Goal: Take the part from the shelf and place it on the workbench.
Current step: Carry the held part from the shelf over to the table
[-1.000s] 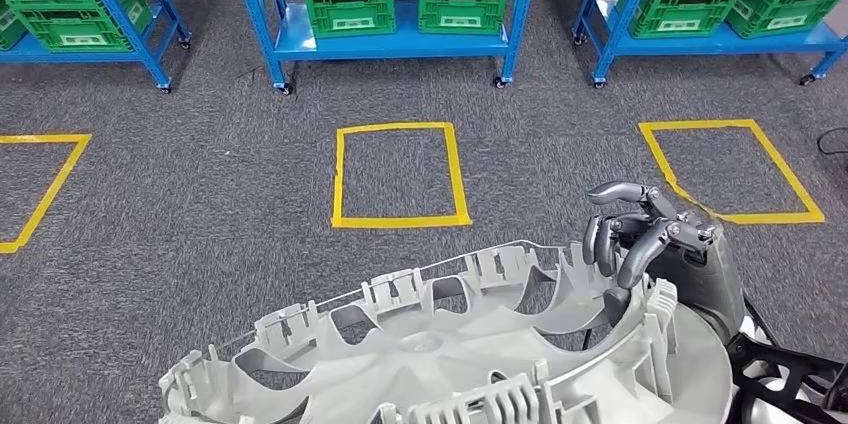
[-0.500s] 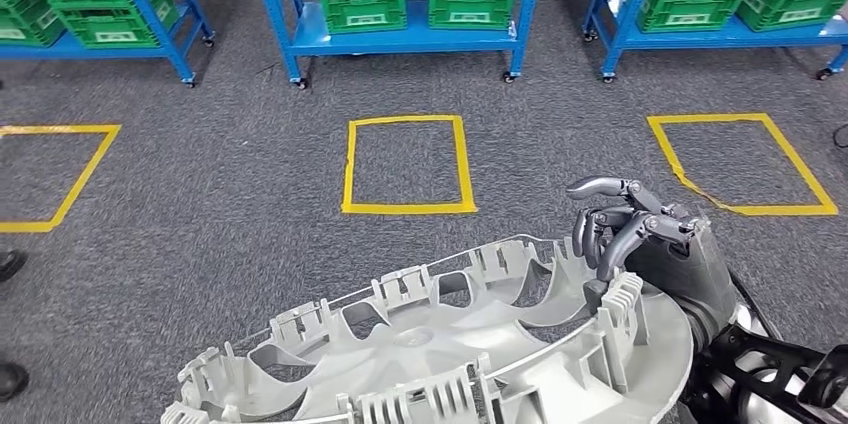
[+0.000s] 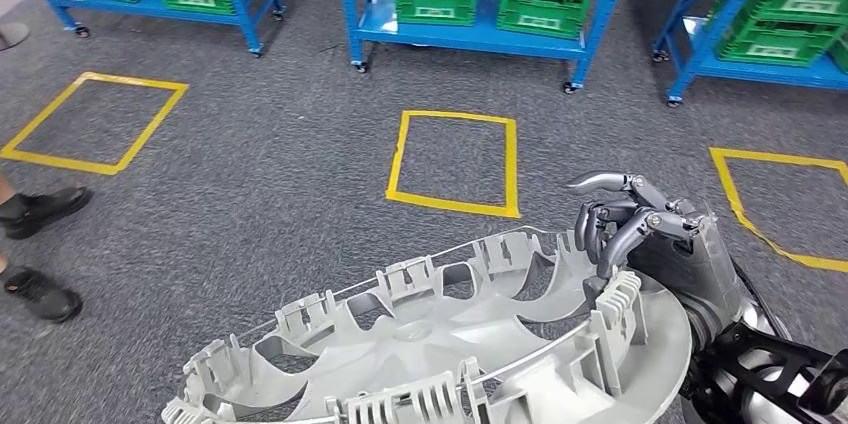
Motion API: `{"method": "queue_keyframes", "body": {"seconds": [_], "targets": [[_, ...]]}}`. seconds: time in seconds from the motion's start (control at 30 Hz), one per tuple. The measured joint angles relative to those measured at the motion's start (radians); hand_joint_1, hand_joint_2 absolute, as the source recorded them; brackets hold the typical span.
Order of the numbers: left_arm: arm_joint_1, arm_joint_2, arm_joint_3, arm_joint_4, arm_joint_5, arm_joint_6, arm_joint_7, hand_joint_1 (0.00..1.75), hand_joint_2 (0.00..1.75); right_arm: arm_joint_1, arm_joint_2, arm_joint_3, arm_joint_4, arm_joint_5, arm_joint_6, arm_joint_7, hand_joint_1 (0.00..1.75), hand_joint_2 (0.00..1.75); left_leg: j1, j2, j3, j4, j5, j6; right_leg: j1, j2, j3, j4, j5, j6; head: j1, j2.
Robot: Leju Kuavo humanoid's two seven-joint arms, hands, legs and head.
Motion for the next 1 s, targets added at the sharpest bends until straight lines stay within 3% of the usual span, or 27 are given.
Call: {"method": "queue_keyframes", "body": {"seconds": [0.07, 0.1, 0.17, 0.23, 0.27, 0.33, 0.4, 0.43, 0.47, 0.57, 0.63, 0.7, 0.77, 0.83, 0.9, 0.93, 0.97, 1.0], "targets": [[0.0, 0.0, -0.001, 0.002, 0.014, 0.022, 0.005, 0.0, 0.0, -0.001, -0.005, 0.001, 0.0, 0.008, 0.0, -0.006, 1.75, 1.75, -0.003, -0.022, -0.018, 0.023, -0.003, -0.009, -0.003, 0.028, 0.051, -0.107, 0.034, 0.0, 0.0, 0.0], [0.001, 0.0, -0.001, 0.003, 0.019, 0.031, 0.008, 0.0, 0.0, -0.001, -0.007, 0.002, 0.0, 0.012, 0.0, -0.008, 1.75, 1.75, -0.004, -0.029, -0.027, 0.03, -0.003, -0.015, -0.002, 0.036, 0.056, -0.123, 0.038, -0.007, 0.0, 0.0], [0.007, 0.0, -0.001, 0.003, 0.031, 0.038, 0.014, 0.0, 0.0, -0.002, -0.011, 0.003, 0.001, 0.022, 0.0, -0.011, 1.75, 1.75, -0.002, -0.042, -0.04, 0.036, 0.002, -0.027, 0.0, 0.025, 0.051, -0.12, 0.042, -0.023, -0.001, 0.0], [0.013, 0.0, -0.001, 0.004, 0.052, 0.016, 0.008, 0.0, 0.0, -0.003, -0.013, 0.005, 0.001, 0.034, -0.002, -0.016, 1.75, 1.75, 0.001, -0.021, -0.053, 0.057, -0.01, -0.039, -0.002, 0.008, 0.051, -0.122, 0.048, -0.035, -0.003, 0.0], [0.013, 0.0, -0.001, 0.004, 0.063, -0.006, -0.002, 0.0, 0.0, -0.003, -0.014, 0.006, 0.001, 0.039, -0.004, -0.02, 1.75, 1.75, 0.002, 0.0, -0.07, 0.093, -0.034, -0.045, -0.004, -0.003, 0.05, -0.123, 0.05, -0.04, -0.006, 0.0], [0.011, 0.0, -0.001, 0.008, 0.07, -0.048, -0.024, 0.0, 0.0, -0.001, -0.019, 0.008, 0.001, 0.045, -0.008, -0.027, 1.75, 1.75, 0.007, 0.04, -0.126, 0.218, -0.101, -0.056, -0.001, -0.025, 0.048, -0.123, 0.05, -0.044, -0.012, 0.0], [0.01, 0.0, 0.0, 0.015, 0.067, -0.067, -0.035, 0.0, 0.0, 0.002, -0.022, 0.009, 0.001, 0.046, -0.011, -0.03, 1.75, 1.75, 0.013, 0.052, -0.17, 0.318, -0.137, -0.061, 0.001, -0.049, 0.046, -0.122, 0.05, -0.045, -0.012, 0.0], [0.01, 0.0, 0.001, 0.018, 0.065, -0.07, -0.037, 0.0, 0.0, 0.002, -0.024, 0.01, 0.001, 0.047, -0.012, -0.031, 1.75, 1.75, 0.014, 0.056, -0.166, 0.317, -0.129, -0.062, 0.001, -0.06, 0.045, -0.122, 0.05, -0.045, -0.012, 0.0], [0.01, 0.0, 0.001, 0.02, 0.065, -0.072, -0.038, 0.0, 0.0, 0.003, -0.025, 0.01, 0.002, 0.047, -0.012, -0.032, 1.75, 1.75, 0.015, 0.062, -0.14, 0.274, -0.104, -0.061, 0.001, -0.072, 0.046, -0.122, 0.05, -0.045, -0.012, 0.0], [0.008, 0.001, 0.003, 0.023, 0.064, -0.074, -0.042, 0.0, 0.0, 0.002, -0.027, 0.011, 0.002, 0.047, -0.013, -0.035, 1.75, 1.75, 0.005, 0.119, -0.031, 0.079, -0.035, -0.047, 0.007, -0.099, 0.049, -0.122, 0.047, -0.039, -0.011, 0.0], [0.005, 0.002, 0.005, 0.024, 0.063, -0.076, -0.044, 0.0, 0.0, 0.001, -0.029, 0.012, 0.002, 0.047, -0.014, -0.035, 1.75, 1.75, -0.003, 0.131, -0.019, 0.044, -0.033, -0.036, 0.011, -0.117, 0.05, -0.124, 0.046, -0.03, -0.011, 0.0], [0.006, 0.001, 0.01, 0.026, 0.062, -0.076, -0.045, 0.0, 0.0, 0.0, -0.031, 0.013, 0.002, 0.047, -0.014, -0.035, 1.75, 1.75, -0.003, 0.108, -0.021, 0.036, -0.027, -0.023, 0.009, -0.13, 0.052, -0.126, 0.043, -0.019, -0.011, 0.0], [0.005, 0.001, 0.015, 0.028, 0.063, -0.076, -0.046, 0.0, 0.0, 0.0, -0.034, 0.014, 0.002, 0.047, -0.015, -0.036, 1.75, 1.75, 0.002, 0.084, -0.016, 0.022, -0.015, -0.009, 0.007, -0.095, 0.036, -0.087, 0.018, -0.017, -0.007, 0.0], [0.002, 0.001, 0.016, 0.029, 0.063, -0.076, -0.046, 0.0, 0.0, 0.003, -0.037, 0.015, 0.003, 0.048, -0.015, -0.036, 1.75, 1.75, 0.003, 0.058, -0.016, 0.017, -0.009, -0.001, 0.006, -0.04, -0.022, 0.034, -0.038, -0.026, 0.0, 0.0], [0.001, 0.001, 0.018, 0.032, 0.063, -0.09, -0.046, 0.0, 0.0, 0.006, -0.04, 0.017, 0.004, 0.048, -0.016, -0.036, 1.75, 1.75, -0.001, 0.028, -0.019, 0.017, -0.007, 0.002, 0.006, -0.02, -0.08, 0.148, -0.073, -0.027, 0.001, 0.0], [0.0, 0.0, 0.021, 0.035, 0.061, -0.103, -0.046, 0.0, 0.0, 0.007, -0.041, 0.017, 0.004, 0.048, -0.016, -0.036, 1.75, 1.75, -0.002, 0.013, -0.019, 0.019, -0.006, 0.002, 0.006, -0.017, -0.088, 0.157, -0.068, -0.021, 0.001, 0.0], [-0.003, 0.0, 0.027, 0.04, 0.053, -0.121, -0.046, 0.0, 0.0, 0.007, -0.042, 0.018, 0.005, 0.048, -0.016, -0.036, 1.75, 1.75, -0.002, -0.003, -0.019, 0.021, -0.006, 0.002, 0.005, -0.014, -0.077, 0.126, -0.046, -0.014, 0.001, 0.0], [-0.006, 0.0, 0.036, 0.044, 0.036, -0.141, -0.047, 0.0, 0.0, 0.006, -0.043, 0.018, 0.005, 0.048, -0.016, -0.038, 1.75, 1.75, -0.002, -0.018, -0.019, 0.024, -0.007, 0.001, 0.003, -0.005, -0.048, 0.058, -0.012, -0.005, 0.001, 0.0]]}}
